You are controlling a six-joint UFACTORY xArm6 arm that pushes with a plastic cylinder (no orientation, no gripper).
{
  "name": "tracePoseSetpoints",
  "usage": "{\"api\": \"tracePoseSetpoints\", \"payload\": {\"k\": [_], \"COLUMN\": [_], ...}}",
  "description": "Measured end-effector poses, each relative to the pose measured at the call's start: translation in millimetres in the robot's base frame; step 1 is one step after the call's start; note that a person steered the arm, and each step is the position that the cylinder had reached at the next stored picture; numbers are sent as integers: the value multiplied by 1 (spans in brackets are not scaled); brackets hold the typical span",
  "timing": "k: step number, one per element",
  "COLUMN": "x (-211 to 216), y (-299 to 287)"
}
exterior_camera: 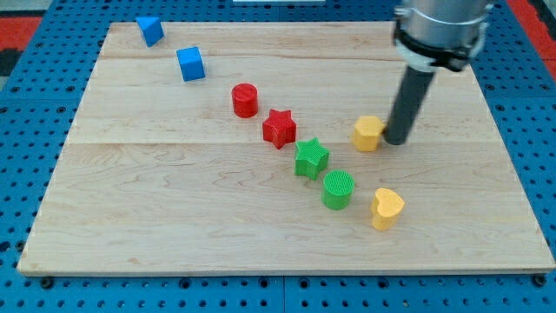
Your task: Push the yellow heart closer to the green circle
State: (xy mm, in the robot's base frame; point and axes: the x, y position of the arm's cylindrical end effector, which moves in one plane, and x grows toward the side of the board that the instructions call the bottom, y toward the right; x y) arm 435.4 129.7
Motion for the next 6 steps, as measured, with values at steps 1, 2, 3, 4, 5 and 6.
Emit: {"api": "tracePoseSetpoints", "payload": {"k": [1, 2, 3, 4, 5, 6], "x": [-11, -18, -19, 3, 61, 145], "y": [-58, -111, -121, -67, 9, 32]}}
